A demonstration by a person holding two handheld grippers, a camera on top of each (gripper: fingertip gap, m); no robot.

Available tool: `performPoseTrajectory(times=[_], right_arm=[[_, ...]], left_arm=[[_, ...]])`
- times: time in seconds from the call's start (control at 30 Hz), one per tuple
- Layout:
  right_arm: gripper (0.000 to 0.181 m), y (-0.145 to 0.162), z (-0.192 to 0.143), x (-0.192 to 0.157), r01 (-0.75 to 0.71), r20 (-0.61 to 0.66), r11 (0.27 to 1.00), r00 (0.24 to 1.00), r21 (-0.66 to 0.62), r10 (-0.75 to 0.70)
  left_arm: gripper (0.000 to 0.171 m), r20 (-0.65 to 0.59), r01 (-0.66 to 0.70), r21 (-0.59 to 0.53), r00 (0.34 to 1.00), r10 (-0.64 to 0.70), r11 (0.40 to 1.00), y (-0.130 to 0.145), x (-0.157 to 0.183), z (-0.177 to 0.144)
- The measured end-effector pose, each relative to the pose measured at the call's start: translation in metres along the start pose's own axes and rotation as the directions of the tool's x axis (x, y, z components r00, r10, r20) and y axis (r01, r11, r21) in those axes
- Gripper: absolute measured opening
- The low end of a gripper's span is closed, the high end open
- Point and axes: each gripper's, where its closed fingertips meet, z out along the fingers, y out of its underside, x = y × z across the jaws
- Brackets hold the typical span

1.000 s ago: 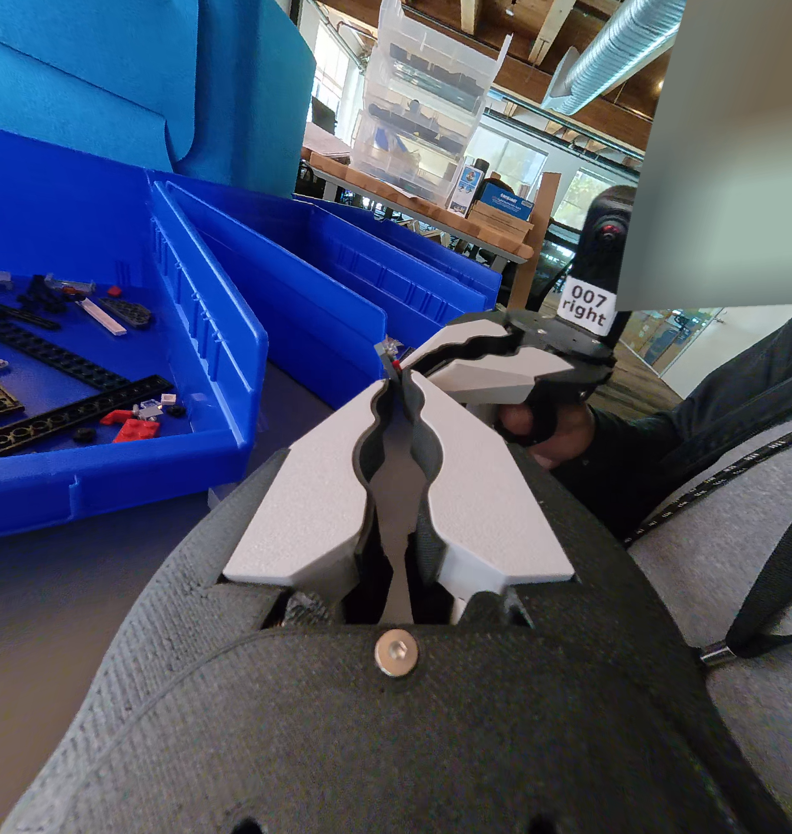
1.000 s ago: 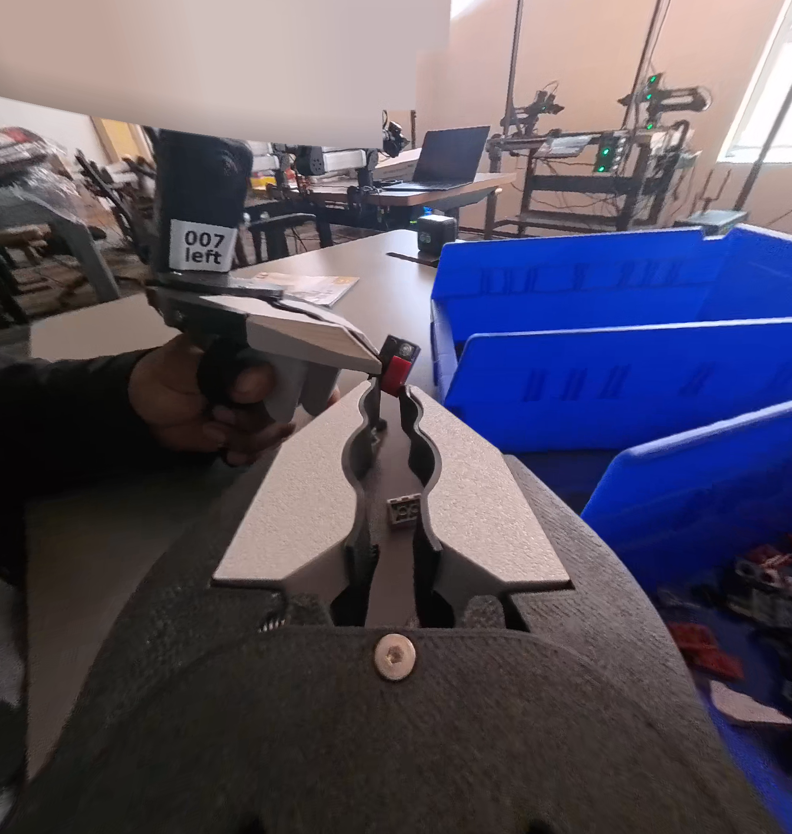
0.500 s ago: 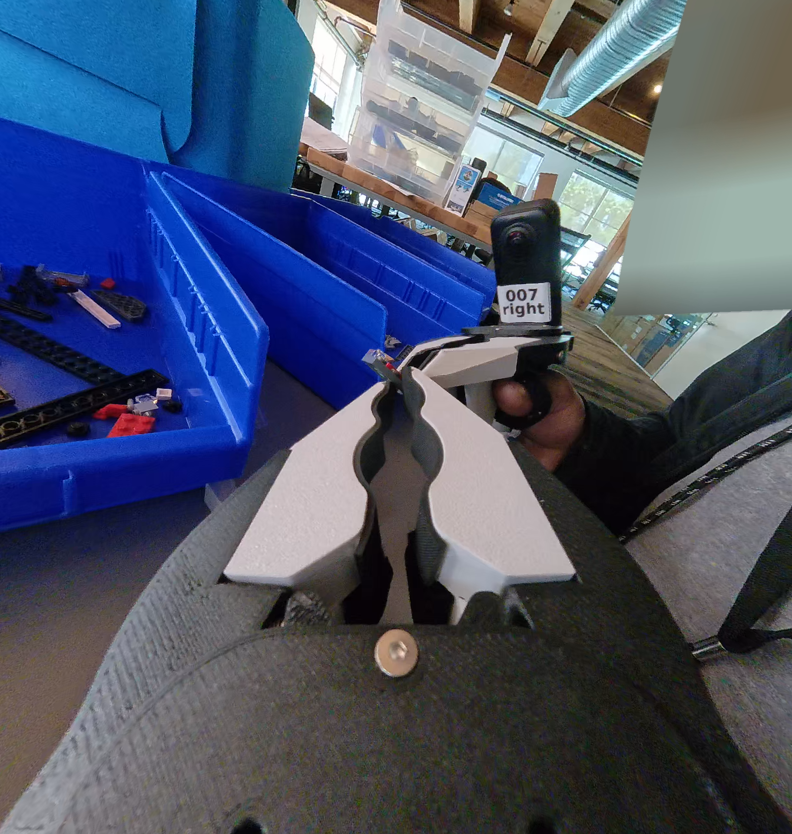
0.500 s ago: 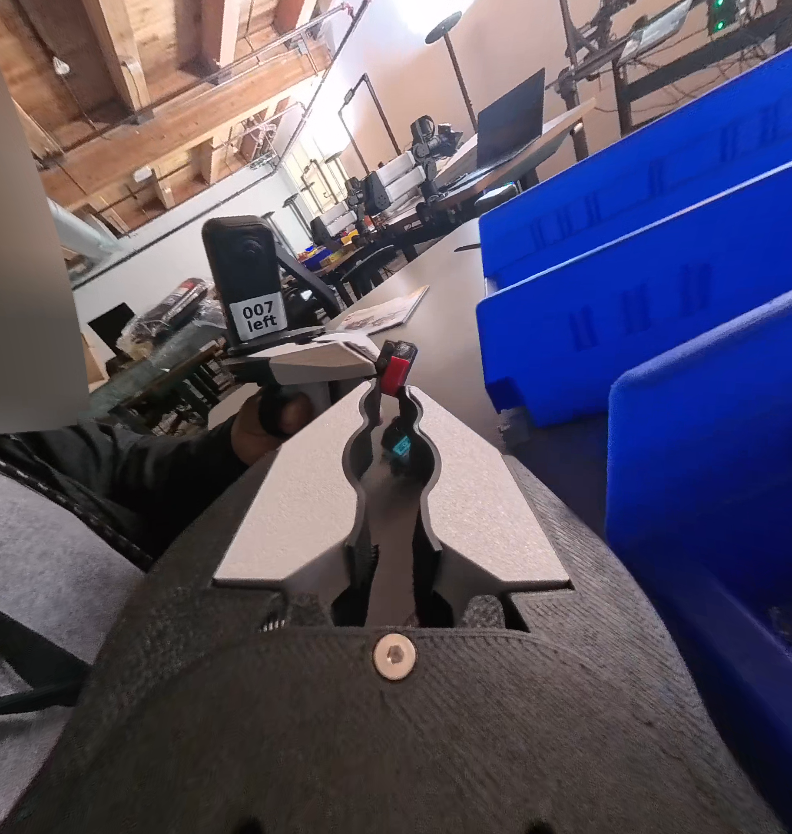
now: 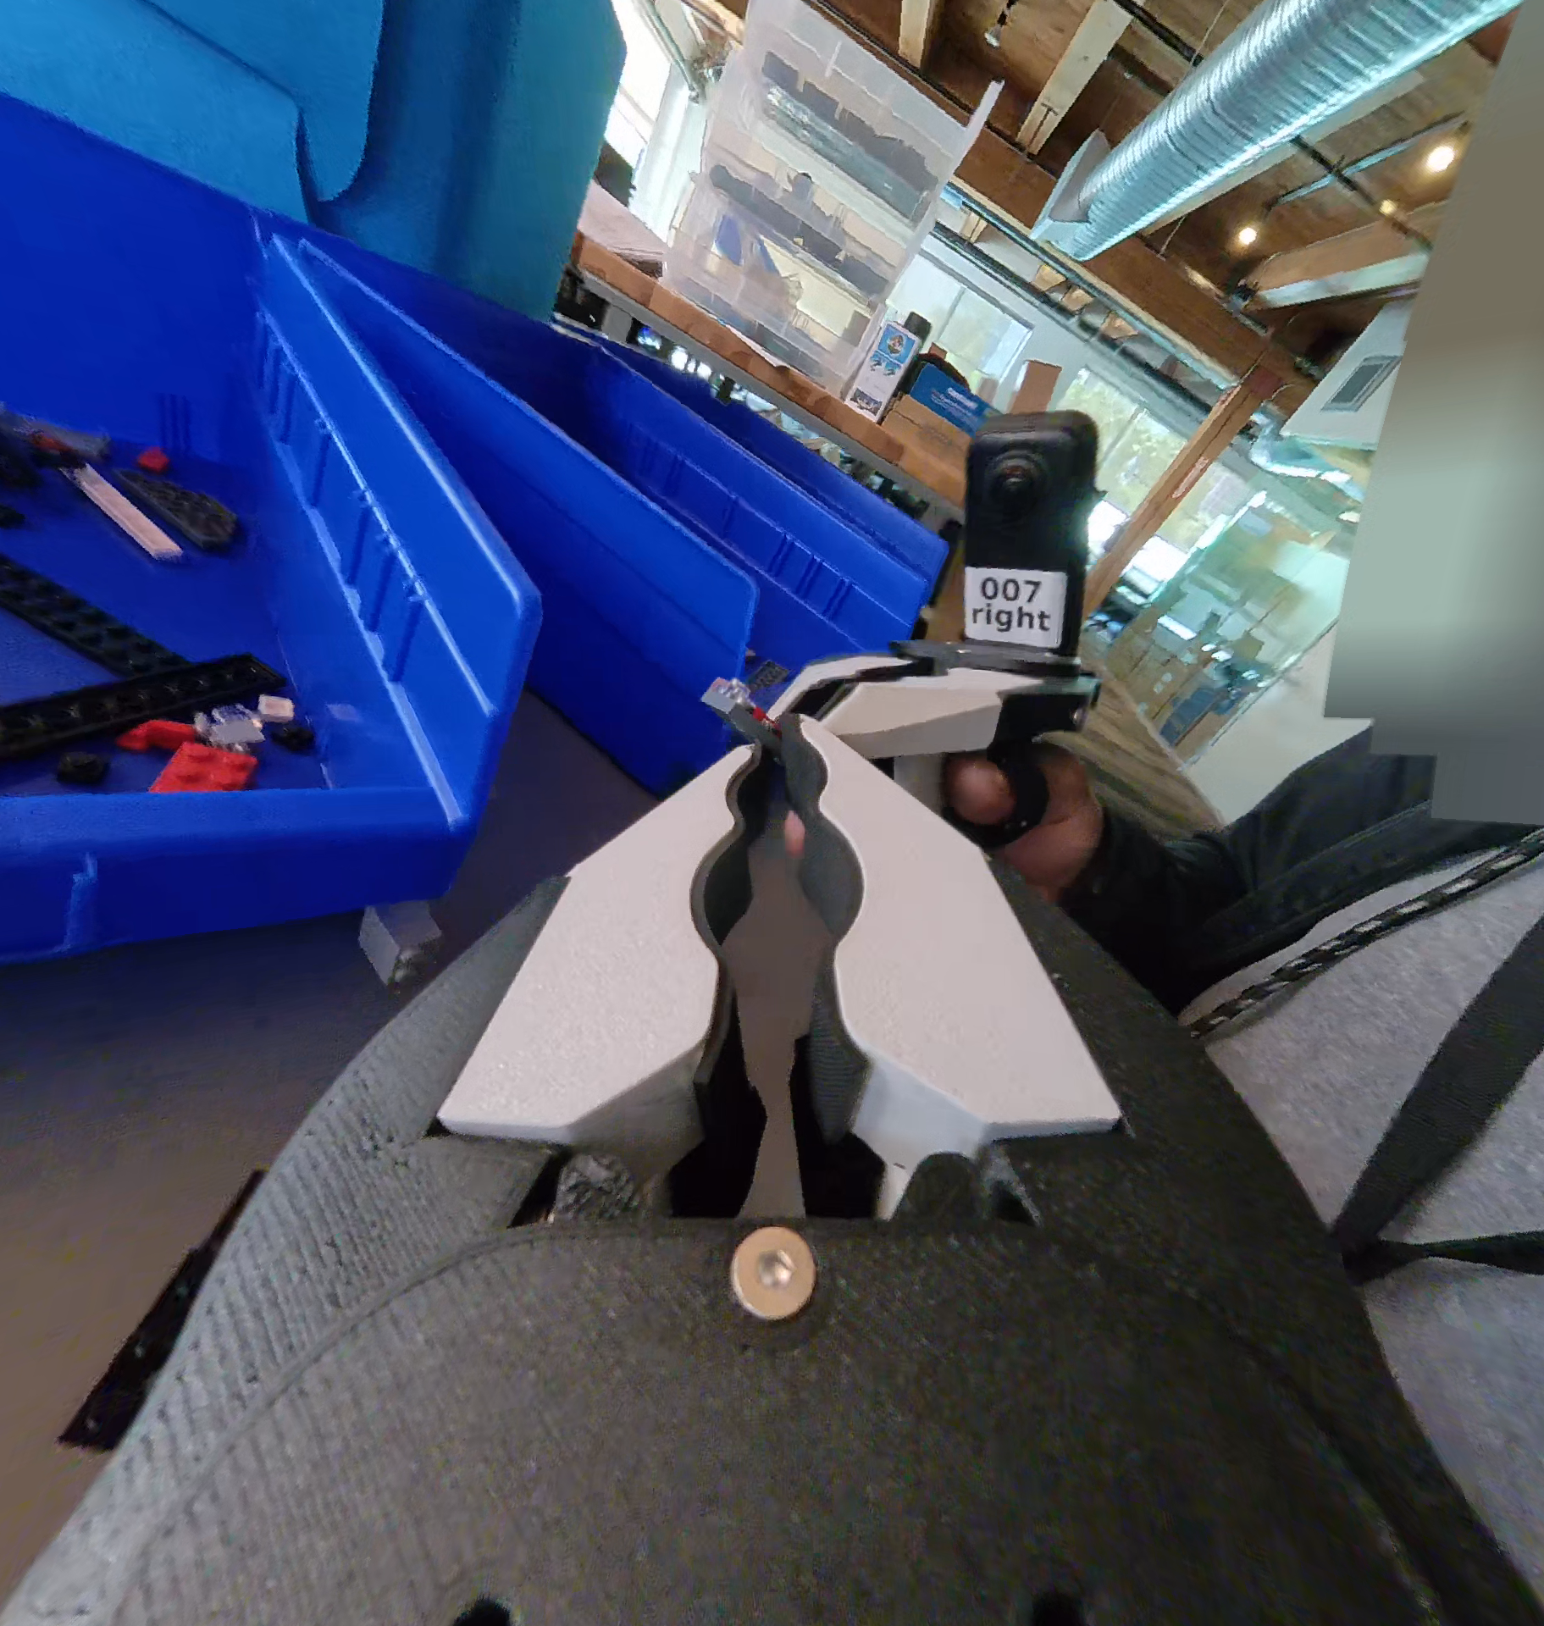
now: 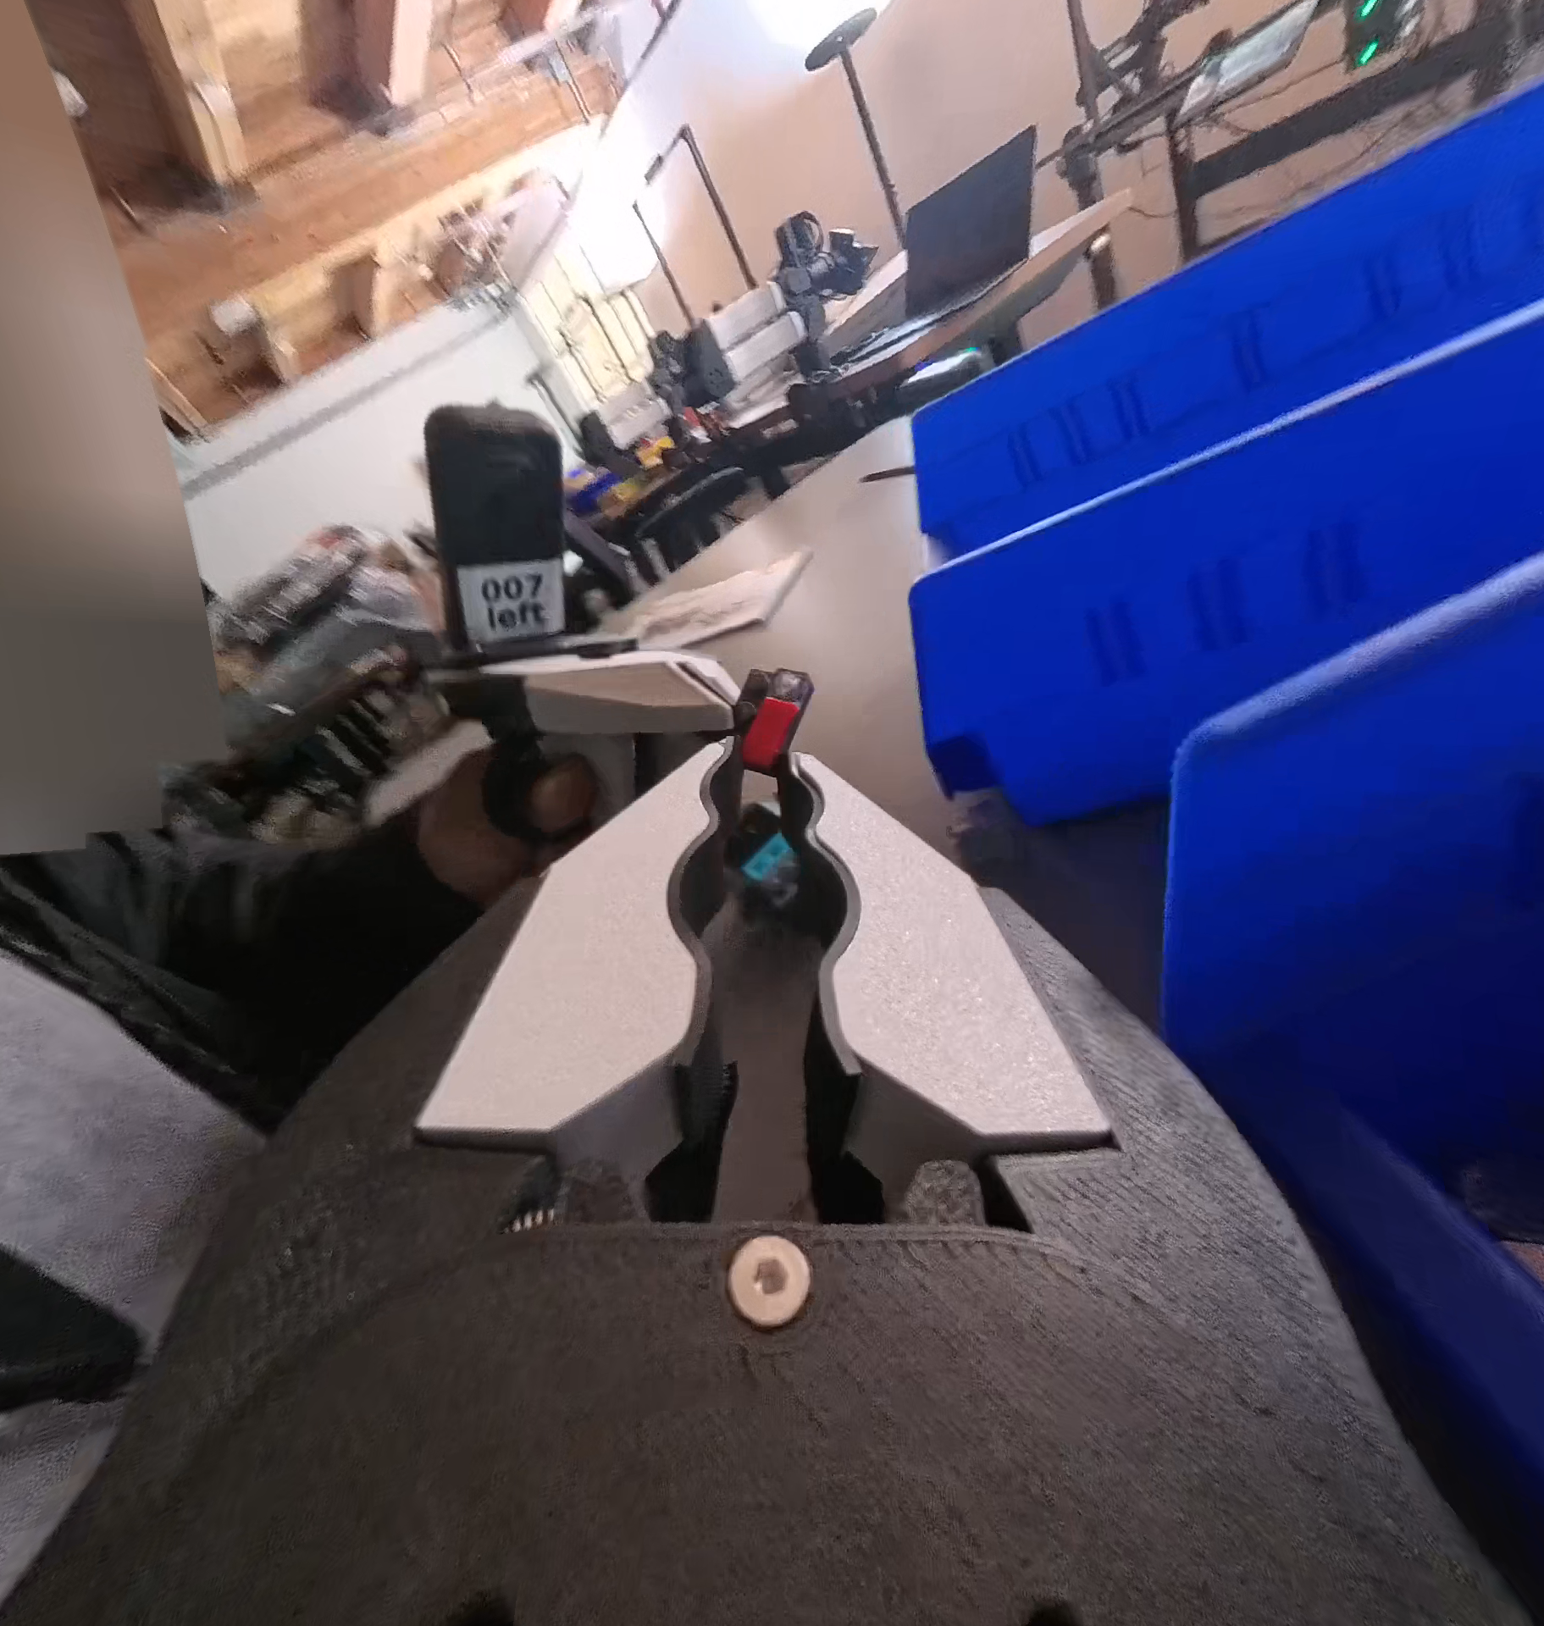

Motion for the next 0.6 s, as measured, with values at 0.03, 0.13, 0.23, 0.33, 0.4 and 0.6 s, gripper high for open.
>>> performPoseTrajectory(times=[0.03,0.13,0.23,0.33,0.4,0.6], right_arm=[[0.008,0.0013,0.0005,0.0012,0.066,-0.034,0.998,0.997,-0.012,-0.067],[0.008,0.0021,0.0016,0.0023,0.230,-0.112,0.972,0.966,-0.044,-0.234],[0.008,0.0028,0.0021,0.0030,0.323,-0.148,0.944,0.932,-0.073,-0.330],[0.008,0.0030,0.0028,0.0017,0.386,-0.166,0.918,0.903,-0.093,-0.397],[0.008,0.0027,0.0033,0.0004,0.435,-0.177,0.894,0.877,-0.108,-0.448],[0.009,0.0023,0.0039,0.0009,0.609,-0.238,0.771,0.733,-0.187,-0.637]], left_arm=[[0.005,-0.020,0.058,-0.009,0.998,-0.058,0.998,0.0016,-0.0013,0.0000],[0.006,-0.107,0.261,-0.006,0.960,-0.260,0.965,0.0014,-0.0013,-0.0006],[0.007,-0.125,0.333,-0.006,0.935,-0.332,0.943,0.0011,-0.0028,-0.0009],[0.007,-0.121,0.331,-0.014,0.936,-0.330,0.944,0.0018,-0.0022,-0.0008],[0.007,-0.127,0.342,-0.013,0.931,-0.341,0.940,0.0010,-0.0018,-0.0011],[0.005,-0.106,0.317,-0.012,0.943,-0.316,0.948,0.0012,-0.0031,-0.0014]])
